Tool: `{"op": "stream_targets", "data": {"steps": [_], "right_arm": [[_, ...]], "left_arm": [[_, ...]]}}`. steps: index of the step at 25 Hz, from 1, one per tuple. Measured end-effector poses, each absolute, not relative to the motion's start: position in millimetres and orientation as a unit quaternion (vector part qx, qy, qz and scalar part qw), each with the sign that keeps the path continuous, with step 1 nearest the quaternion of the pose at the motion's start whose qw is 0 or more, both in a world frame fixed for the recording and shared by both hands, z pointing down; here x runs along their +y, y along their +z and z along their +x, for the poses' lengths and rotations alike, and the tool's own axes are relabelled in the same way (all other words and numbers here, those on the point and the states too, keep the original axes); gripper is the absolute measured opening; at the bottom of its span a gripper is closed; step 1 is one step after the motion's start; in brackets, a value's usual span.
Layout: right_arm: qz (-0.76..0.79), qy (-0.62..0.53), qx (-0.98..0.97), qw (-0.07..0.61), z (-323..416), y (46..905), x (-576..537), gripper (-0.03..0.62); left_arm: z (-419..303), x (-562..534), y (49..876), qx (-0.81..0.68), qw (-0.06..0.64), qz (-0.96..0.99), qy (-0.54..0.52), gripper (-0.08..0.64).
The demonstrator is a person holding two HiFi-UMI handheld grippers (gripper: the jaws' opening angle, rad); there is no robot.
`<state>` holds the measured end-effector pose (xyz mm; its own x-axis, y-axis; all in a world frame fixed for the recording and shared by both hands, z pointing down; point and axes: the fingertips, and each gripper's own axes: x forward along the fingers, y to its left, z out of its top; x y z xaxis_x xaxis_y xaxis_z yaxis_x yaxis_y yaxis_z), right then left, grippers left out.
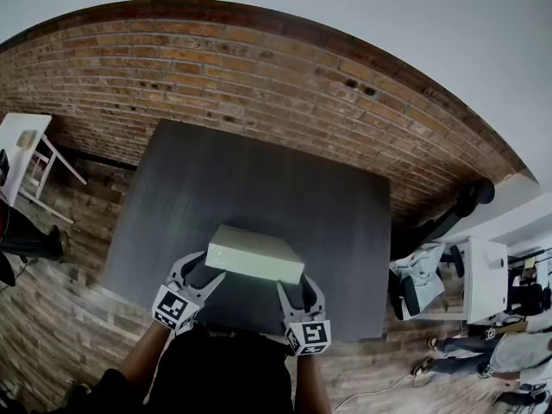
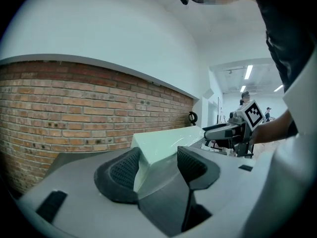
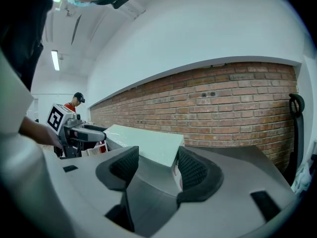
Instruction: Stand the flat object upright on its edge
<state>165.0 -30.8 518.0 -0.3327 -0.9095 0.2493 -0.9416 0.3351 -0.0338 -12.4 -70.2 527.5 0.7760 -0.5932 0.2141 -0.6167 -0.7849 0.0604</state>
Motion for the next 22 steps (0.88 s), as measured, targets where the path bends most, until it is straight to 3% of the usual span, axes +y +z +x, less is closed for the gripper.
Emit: {"op": "stream_targets", "data": {"steps": [11,22], "right_arm": [[0.567,0.1,-0.812,0.091,162.5,501.3,-36.8,0.242],[0.565,0.141,-0.804,0.117,157.2,490.9,-41.7,0.244]], "left_arm": [[-16.7,-73.0,515.7,-0.324,0.058,0.94,0.094,0.241],[-23.7,-74.7,509.5,-0.324,0.099,0.933,0.123,0.241]]}}
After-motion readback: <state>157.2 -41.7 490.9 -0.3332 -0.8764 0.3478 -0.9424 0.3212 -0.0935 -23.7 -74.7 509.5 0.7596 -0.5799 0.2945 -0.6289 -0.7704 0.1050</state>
